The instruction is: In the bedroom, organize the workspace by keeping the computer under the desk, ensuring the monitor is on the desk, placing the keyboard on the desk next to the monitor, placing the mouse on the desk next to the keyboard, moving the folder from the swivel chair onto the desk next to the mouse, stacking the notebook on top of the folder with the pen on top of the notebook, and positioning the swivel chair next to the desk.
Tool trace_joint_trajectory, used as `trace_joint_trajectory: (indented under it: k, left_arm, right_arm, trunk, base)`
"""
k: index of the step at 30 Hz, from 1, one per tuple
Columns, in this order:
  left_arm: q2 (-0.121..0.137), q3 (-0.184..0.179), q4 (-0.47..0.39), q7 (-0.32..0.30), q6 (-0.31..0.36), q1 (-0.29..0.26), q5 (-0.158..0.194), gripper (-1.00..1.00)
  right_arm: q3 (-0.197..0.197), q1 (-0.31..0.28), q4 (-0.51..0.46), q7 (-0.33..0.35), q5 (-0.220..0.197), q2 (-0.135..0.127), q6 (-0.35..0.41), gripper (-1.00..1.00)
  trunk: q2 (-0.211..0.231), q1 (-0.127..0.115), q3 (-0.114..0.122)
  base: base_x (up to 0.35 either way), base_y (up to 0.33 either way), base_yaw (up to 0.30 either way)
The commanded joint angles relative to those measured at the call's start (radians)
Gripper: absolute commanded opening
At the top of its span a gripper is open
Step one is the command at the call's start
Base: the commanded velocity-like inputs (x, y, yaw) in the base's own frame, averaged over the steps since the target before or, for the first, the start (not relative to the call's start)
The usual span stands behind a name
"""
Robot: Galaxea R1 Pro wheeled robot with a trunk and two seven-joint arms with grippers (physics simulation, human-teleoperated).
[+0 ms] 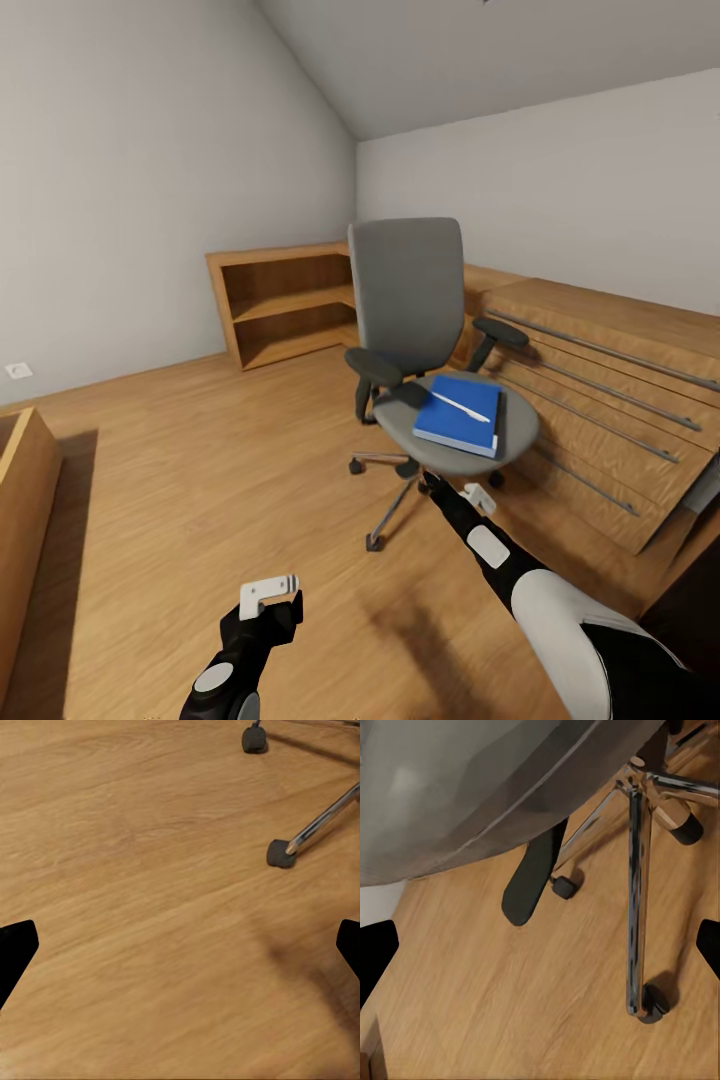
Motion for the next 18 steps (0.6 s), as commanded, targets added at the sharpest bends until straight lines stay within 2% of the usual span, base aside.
trace_joint_trajectory:
  k: [1,7,18]
  left_arm:
    - [0.0,-0.002,-0.001,0.009,0.003,0.0,0.011,1.0]
    - [0.0,-0.001,-0.001,0.009,0.004,-0.001,0.011,1.0]
    - [0.0,-0.001,0.005,0.011,0.004,-0.001,0.011,1.0]
  right_arm:
    - [-0.008,-0.001,0.002,0.006,0.0,0.001,-0.002,1.0]
    - [-0.008,-0.001,0.005,0.006,0.0,0.001,-0.002,1.0]
    - [-0.008,0.0,0.007,-0.002,0.0,0.003,0.0,1.0]
  trunk:
    - [0.0,0.0,-0.001]
    - [0.0,0.0,-0.001]
    - [0.0,0.0,-0.001]
  base:
    - [-0.174,0.0,0.0]
    - [-0.261,0.0,0.0]
    - [-0.327,0.0,0.0]
